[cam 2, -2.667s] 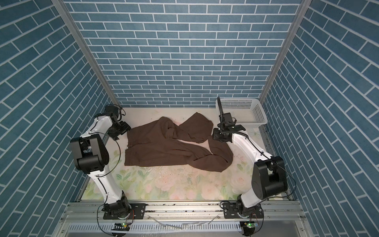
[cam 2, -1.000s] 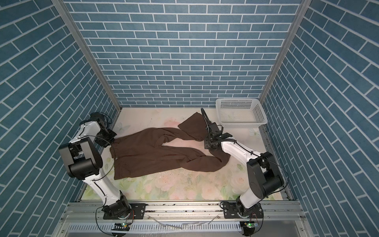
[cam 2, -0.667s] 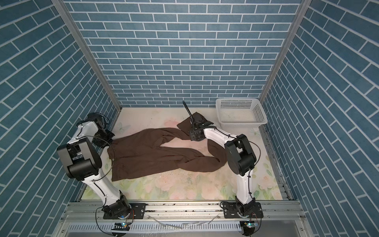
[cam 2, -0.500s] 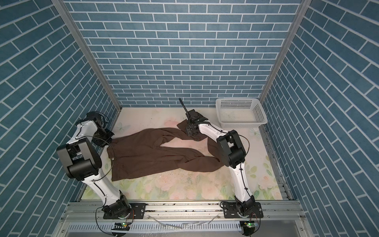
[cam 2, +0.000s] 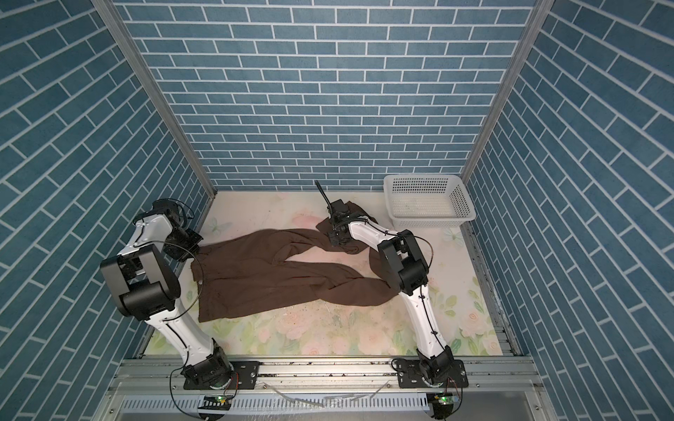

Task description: Fold and stack the trousers

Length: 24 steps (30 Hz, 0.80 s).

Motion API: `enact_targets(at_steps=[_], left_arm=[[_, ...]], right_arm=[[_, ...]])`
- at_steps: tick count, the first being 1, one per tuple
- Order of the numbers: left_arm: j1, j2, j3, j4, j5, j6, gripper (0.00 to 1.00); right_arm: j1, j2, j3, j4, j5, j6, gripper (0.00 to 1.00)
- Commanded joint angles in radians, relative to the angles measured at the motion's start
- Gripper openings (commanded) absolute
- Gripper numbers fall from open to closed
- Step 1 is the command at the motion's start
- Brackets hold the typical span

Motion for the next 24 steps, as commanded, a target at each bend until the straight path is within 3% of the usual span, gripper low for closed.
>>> enact_targets(at_steps=[1,7,12,15,19,24], left_arm=[[0.012,0.007,0.03,-0.03,-0.007,0.019,0.0],[0.018,-0.001,0.039,-0.036,-0.007,0.025,0.0],[0.016,-0.005,0.064,-0.049,0.006,0.03,0.0],[0.016,-0.022,0.078,-0.055,0.02,0.043,0.0],[0.014,-0.053,0.099,-0.059,0.067,0.081,0.0],[0.013,-0.091,0.123,-0.068,0.079,0.11,0.0]], right_arm=[[-0.017,-0.186,-0.196,-0.025,0.062,0.092,0.0],[-0.048,-0.656,-0.618,-0.007,0.131,0.309,0.0],[-0.136,-1.02,-0.793,-0.117,0.201,0.448,0.0],[-0.218,-1.223,-0.809,-0.223,0.287,0.49,0.0],[-0.299,-1.416,-0.725,-0.346,0.495,0.485,0.0],[-0.328,-1.515,-0.623,-0.3,0.751,0.405,0.0]])
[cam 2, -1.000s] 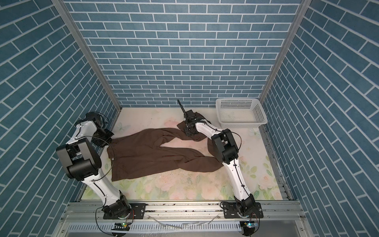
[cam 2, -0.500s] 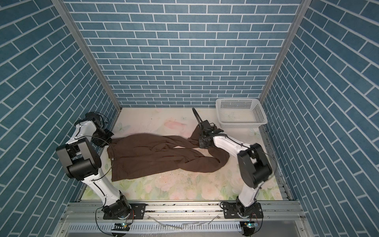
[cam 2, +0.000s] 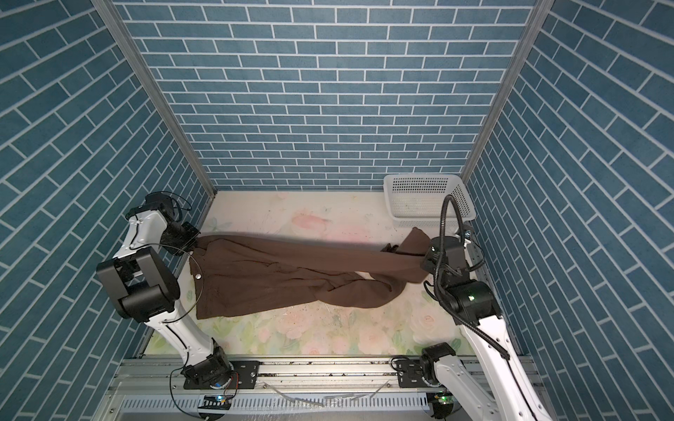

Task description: Fold and stack the trousers

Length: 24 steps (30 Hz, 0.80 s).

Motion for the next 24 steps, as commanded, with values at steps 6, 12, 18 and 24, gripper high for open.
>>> enact_targets(at_steps=[6,12,18,24], left_arm=[[0.001,-0.054,0.081,0.005,0.029,0.042,0.0],[-0.026,0.03,0.187,0.006,0.068,0.051,0.0],[-0.073,0.199,0.388,-0.052,0.044,0.062,0.0],[-0.135,0.345,0.534,-0.061,0.026,0.054,0.36]], right_arm=[[-0.038,0.034,0.092,0.178,0.358,-0.126,0.0],[-0.135,0.236,0.064,0.356,0.177,-0.149,0.0],[-0.252,0.53,0.07,0.501,-0.014,-0.099,0.0],[-0.249,0.814,0.149,0.586,-0.189,-0.098,0.18]])
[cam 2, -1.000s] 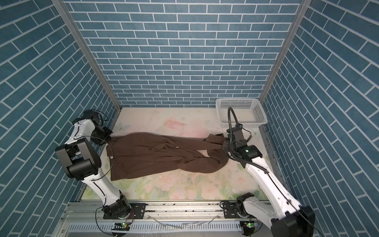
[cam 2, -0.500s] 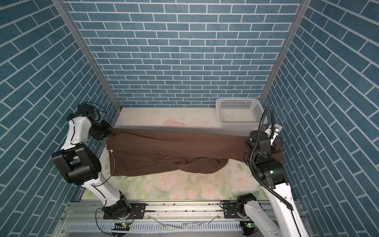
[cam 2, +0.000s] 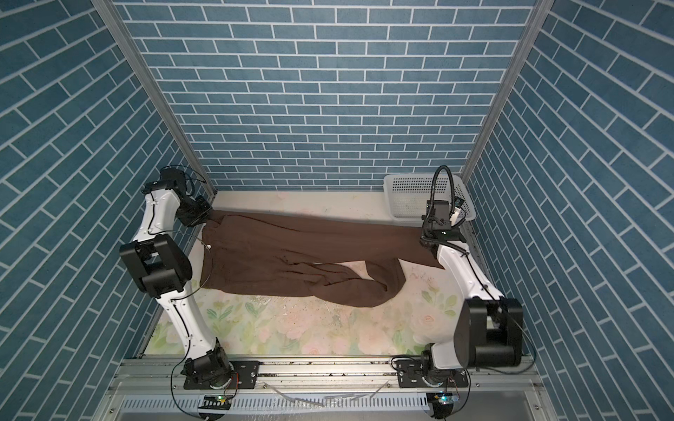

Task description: Fold and stack the trousers

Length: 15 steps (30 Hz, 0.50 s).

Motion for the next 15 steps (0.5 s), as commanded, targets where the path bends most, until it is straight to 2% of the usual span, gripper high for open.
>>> enact_targets(at_steps=[1,3,5,9,15], left_arm=[[-0.022,0.039,0.056,0.002,-0.037,-0.005,0.42],[-0.035,0.041,0.069,0.003,-0.052,-0.016,0.48],[-0.036,0.027,0.065,-0.001,-0.058,-0.028,0.48],[-0.039,-0.072,-0.051,0.012,-0.072,-0.044,0.48],[-0.047,-0.345,-0.469,0.125,-0.112,-0.048,0.49]], right_arm=[[-0.007,0.072,0.082,0.067,-0.106,0.029,0.31],[-0.006,0.073,0.075,0.073,-0.125,0.035,0.45],[-0.003,0.058,0.062,0.064,-0.117,0.007,0.51],[0.001,-0.016,0.0,-0.01,-0.09,-0.033,0.5],[0.067,-0.222,-0.23,-0.065,-0.13,-0.046,0.39]])
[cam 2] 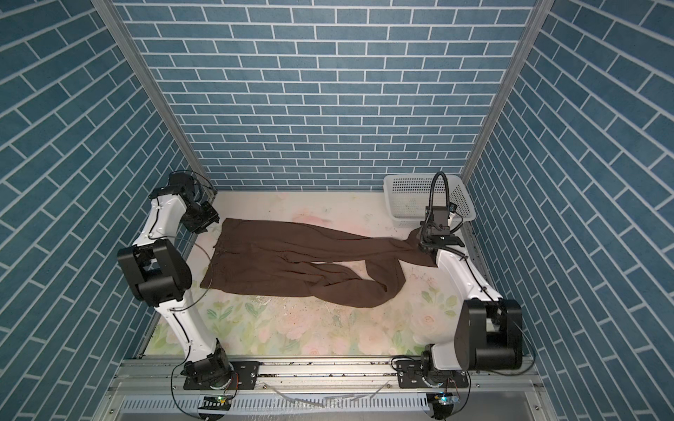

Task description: Fold and stack the trousers

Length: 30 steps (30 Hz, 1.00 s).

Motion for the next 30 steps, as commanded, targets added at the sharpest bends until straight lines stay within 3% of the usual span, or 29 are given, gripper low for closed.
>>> enact_targets(at_steps=[1,5,8,12,26,28,30], left_arm=[[-0.005,-0.119,-0.177,0.045,-0.042,-0.011,0.49],[-0.005,-0.226,-0.377,0.079,-0.008,-0.028,0.5],[-0.005,-0.306,-0.519,0.132,0.016,-0.043,0.55],[-0.005,-0.36,-0.64,0.165,0.021,-0.051,0.63],[-0.006,-0.426,-0.95,0.337,-0.025,-0.149,0.58],[-0.006,-0.418,-0.964,0.356,-0.028,-0.163,0.52],[-0.005,-0.395,-0.965,0.361,-0.027,-0.176,0.41]], right_arm=[[0.053,-0.07,-0.109,-0.083,-0.042,-0.018,0.38],[0.145,-0.109,-0.184,-0.102,-0.096,0.002,0.41],[0.21,-0.111,-0.23,-0.098,-0.069,0.072,0.52],[0.233,-0.08,-0.288,-0.038,-0.124,0.143,0.66],[0.296,0.062,-0.339,0.158,-0.241,0.265,0.6],[0.302,0.083,-0.322,0.146,-0.24,0.265,0.52],[0.303,0.102,-0.306,0.124,-0.236,0.266,0.07]])
